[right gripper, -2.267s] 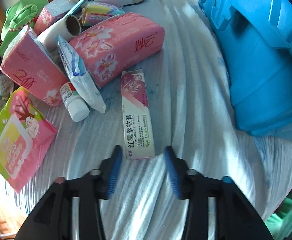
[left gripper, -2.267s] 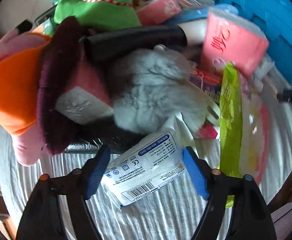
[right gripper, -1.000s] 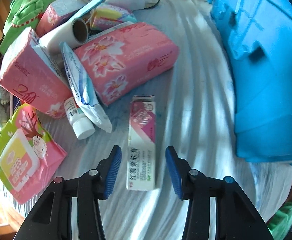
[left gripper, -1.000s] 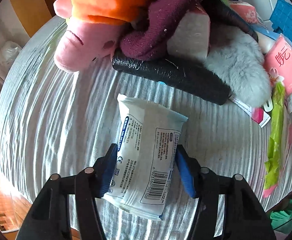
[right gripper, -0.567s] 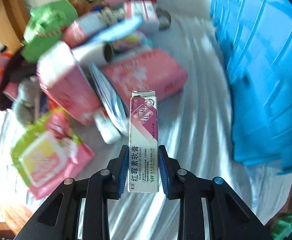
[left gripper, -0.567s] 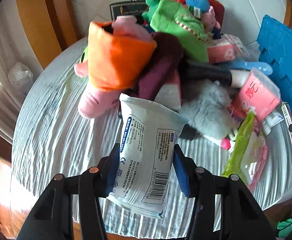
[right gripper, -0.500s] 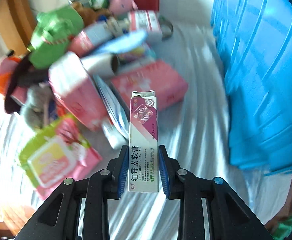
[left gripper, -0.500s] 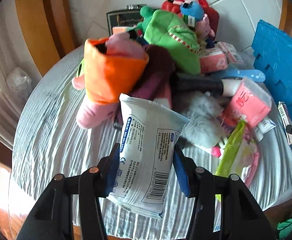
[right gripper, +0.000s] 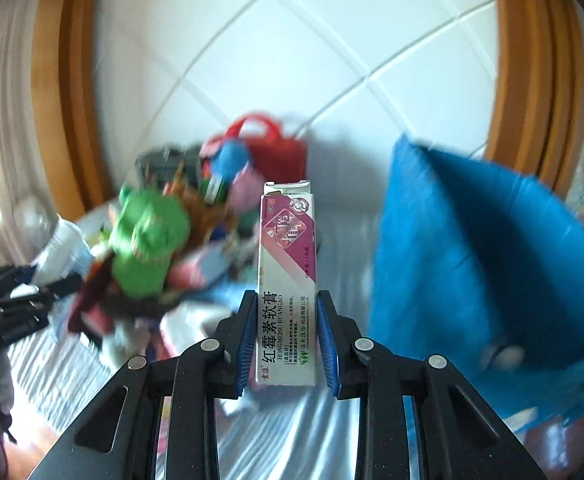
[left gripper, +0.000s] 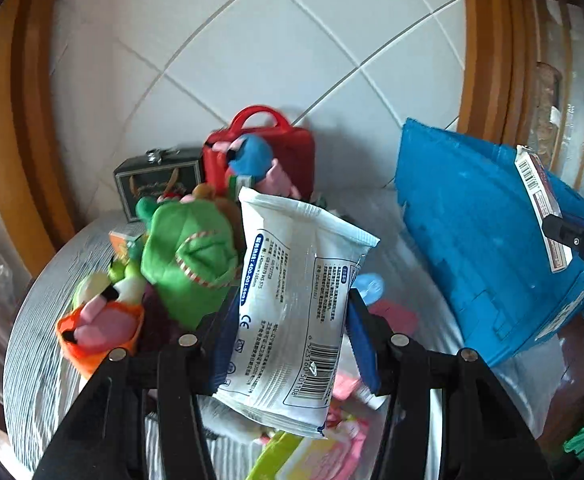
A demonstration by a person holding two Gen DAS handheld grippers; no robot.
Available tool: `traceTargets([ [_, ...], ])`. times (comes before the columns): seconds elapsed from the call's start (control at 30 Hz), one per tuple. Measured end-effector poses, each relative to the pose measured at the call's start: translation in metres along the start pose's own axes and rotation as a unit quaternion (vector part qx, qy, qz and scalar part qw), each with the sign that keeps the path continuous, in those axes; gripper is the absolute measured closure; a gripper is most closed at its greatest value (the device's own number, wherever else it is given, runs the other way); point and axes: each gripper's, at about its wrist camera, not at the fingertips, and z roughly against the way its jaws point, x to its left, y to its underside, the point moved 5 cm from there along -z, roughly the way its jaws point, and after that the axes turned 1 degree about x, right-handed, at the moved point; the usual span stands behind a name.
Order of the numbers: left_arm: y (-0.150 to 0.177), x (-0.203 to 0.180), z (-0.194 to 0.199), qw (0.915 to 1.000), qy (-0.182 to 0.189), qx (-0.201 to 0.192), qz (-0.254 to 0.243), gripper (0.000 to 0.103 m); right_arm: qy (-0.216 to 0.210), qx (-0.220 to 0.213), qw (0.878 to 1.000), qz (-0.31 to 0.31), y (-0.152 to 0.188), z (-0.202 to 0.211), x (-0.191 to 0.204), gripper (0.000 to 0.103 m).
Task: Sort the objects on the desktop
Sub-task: 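Lift and carry the wipes packet and ointment box over the blue crate, then open the left tool to drop the wipes packet while the right tool drops the ointment box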
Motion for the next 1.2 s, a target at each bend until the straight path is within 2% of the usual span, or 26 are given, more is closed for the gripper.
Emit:
traceTargets([
  [0.13,-0.052,-0.065,0.004,0.9981,0.033,-0.041,-0.031,0.053,0.048,-0.032,0.998,-0.01,-0.024,0.02,-0.055,0.075],
  [0.37,-0.118,-0.192,-0.009,0.9899,0.094,-0.071,-0.079,0.053,0.132,-0.025,0.99,-0.036,-0.034,0.018,-0.164,0.075],
  [0.57,-0.148,-0.29,-0.034,0.9837,0.14,-0.047,-0.102,0.053,0.176,0.01,0.982,-0.066,-0.023,-0.002,-0.25,0.075],
  [0.73,-0.154,-0.355,-0.07,0.9783,0.178,0.008,-0.106,0.053,0.195,0.042,0.976,-0.088,-0.006,-0.017,-0.302,0.075],
  [0.8,-0.15,-0.377,-0.088,0.9757,0.186,0.037,-0.11,0.053,0.177,0.055,0.977,-0.103,-0.002,-0.016,-0.316,0.075],
  [0.87,-0.144,-0.39,-0.104,0.9746,0.183,0.058,-0.116,0.053,0.205,0.064,0.972,-0.096,0.0,-0.015,-0.325,0.075],
  [0.9,-0.142,-0.397,-0.111,0.9746,0.175,0.067,-0.123,0.053,0.217,0.071,0.969,-0.096,0.003,-0.016,-0.33,0.075],
  [1.0,-0.135,-0.411,-0.125,0.9751,0.146,0.083,-0.144,0.053,0.208,0.083,0.967,-0.119,0.009,-0.017,-0.344,0.075],
  [1.2,-0.128,-0.405,-0.135,0.972,0.146,0.112,-0.146,0.052,0.219,0.099,0.966,-0.098,0.016,-0.025,-0.344,0.075],
])
